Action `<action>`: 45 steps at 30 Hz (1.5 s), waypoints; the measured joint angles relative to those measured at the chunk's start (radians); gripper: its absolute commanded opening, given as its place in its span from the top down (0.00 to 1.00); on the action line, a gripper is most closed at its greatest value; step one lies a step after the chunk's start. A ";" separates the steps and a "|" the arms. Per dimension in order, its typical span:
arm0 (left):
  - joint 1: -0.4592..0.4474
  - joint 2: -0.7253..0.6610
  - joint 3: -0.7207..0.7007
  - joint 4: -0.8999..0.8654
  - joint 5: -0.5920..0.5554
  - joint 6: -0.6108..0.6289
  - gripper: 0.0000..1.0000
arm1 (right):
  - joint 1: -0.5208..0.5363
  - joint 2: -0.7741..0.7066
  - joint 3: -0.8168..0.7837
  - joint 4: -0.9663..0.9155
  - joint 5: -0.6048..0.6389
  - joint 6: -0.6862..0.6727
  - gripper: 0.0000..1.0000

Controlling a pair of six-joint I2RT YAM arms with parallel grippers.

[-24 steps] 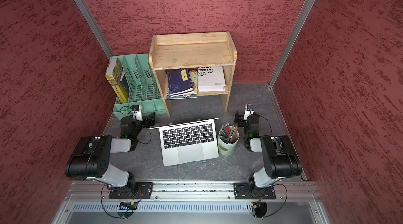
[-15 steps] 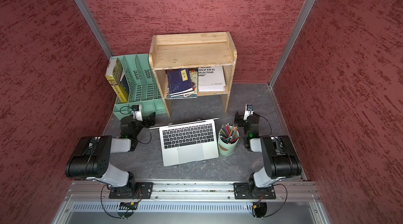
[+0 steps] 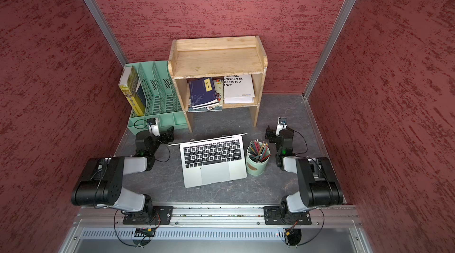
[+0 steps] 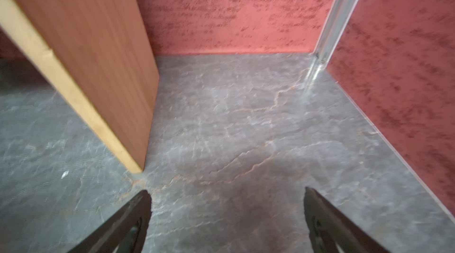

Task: Close the laptop lid and set it aside
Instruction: Pick up the distractor from the center of the board.

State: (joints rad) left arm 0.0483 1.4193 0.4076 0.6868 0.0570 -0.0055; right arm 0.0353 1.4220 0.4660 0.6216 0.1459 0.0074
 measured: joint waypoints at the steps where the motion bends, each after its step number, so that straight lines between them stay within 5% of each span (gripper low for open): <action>1: -0.010 -0.049 0.033 -0.081 -0.032 -0.008 0.00 | 0.000 -0.035 0.051 -0.087 0.017 0.007 0.01; 5: -0.041 -0.266 0.161 -0.384 -0.127 -0.077 0.00 | 0.000 -0.166 0.280 -0.378 0.072 0.042 0.02; 10: -0.042 -0.589 0.204 -0.748 -0.195 -0.262 0.00 | -0.005 -0.288 0.490 -0.789 0.197 0.251 0.02; 17: -0.047 -0.860 0.267 -1.223 -0.154 -0.491 0.01 | -0.006 -0.324 0.642 -1.289 0.103 0.485 0.26; 21: -0.133 -0.866 0.340 -1.435 -0.137 -0.591 0.06 | -0.006 -0.328 0.680 -1.495 -0.039 0.563 0.42; 29: -0.503 -0.911 0.385 -1.724 -0.245 -0.846 0.17 | -0.006 -0.450 0.679 -1.802 -0.274 0.608 0.61; 45: -0.988 -0.797 0.386 -1.843 -0.511 -1.196 0.19 | 0.013 -0.264 0.677 -1.878 -0.464 0.519 0.73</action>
State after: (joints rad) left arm -0.9398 0.6224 0.7933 -1.1557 -0.4541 -1.2015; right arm 0.0483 1.1584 1.1427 -1.2564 -0.3180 0.5262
